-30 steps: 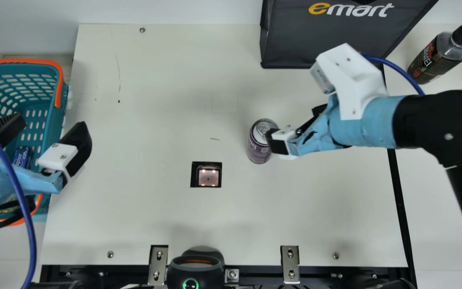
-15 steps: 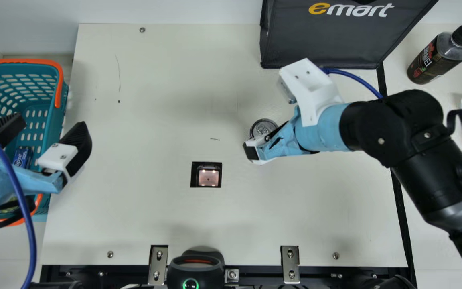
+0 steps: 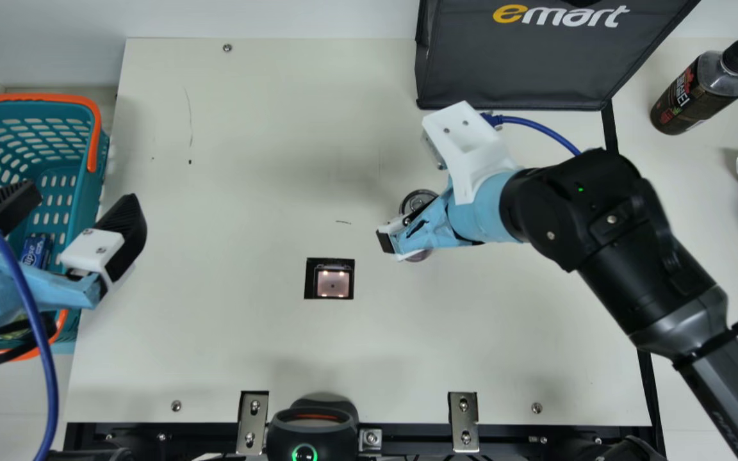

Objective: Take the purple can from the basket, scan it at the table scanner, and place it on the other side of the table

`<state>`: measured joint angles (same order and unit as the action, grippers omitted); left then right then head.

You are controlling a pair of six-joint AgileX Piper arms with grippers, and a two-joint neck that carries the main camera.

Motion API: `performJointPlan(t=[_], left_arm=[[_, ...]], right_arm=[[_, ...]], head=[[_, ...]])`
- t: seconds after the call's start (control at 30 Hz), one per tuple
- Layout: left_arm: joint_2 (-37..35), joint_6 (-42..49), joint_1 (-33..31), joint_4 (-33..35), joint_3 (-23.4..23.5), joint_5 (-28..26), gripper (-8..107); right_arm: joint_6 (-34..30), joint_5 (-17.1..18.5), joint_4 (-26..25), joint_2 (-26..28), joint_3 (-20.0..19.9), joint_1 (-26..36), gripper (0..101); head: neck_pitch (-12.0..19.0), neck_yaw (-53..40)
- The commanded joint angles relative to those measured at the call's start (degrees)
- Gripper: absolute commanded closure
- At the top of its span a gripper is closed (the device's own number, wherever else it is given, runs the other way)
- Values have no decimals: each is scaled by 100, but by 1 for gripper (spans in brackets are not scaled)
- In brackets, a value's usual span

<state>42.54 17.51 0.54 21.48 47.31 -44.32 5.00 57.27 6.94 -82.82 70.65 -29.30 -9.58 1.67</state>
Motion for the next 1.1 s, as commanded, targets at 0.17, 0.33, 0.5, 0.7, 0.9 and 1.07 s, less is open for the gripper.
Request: performJointPlan(t=[0.17,0.33,0.5,0.7,0.9,1.07], left_arm=[[0,0,0,0,0,0,9],[0,0,0,0,0,0,9],[0,0,0,0,0,0,9],[0,0,0,0,0,0,9],[0,0,0,0,0,0,9],[0,0,0,0,0,0,9]], right_arm=[[253,-231,-363,-171,-57,-202,6],[426,-323,-579,-286,-81,-318,6],[587,-341,-760,-366,-75,-407,13],[762,-315,-913,-424,-35,-502,53],[865,-212,-1013,-403,95,-572,93],[869,-24,-1024,-313,353,-600,101]], head=[[166,-9],[166,-9],[166,-9],[166,-9],[166,-9],[166,-9]])
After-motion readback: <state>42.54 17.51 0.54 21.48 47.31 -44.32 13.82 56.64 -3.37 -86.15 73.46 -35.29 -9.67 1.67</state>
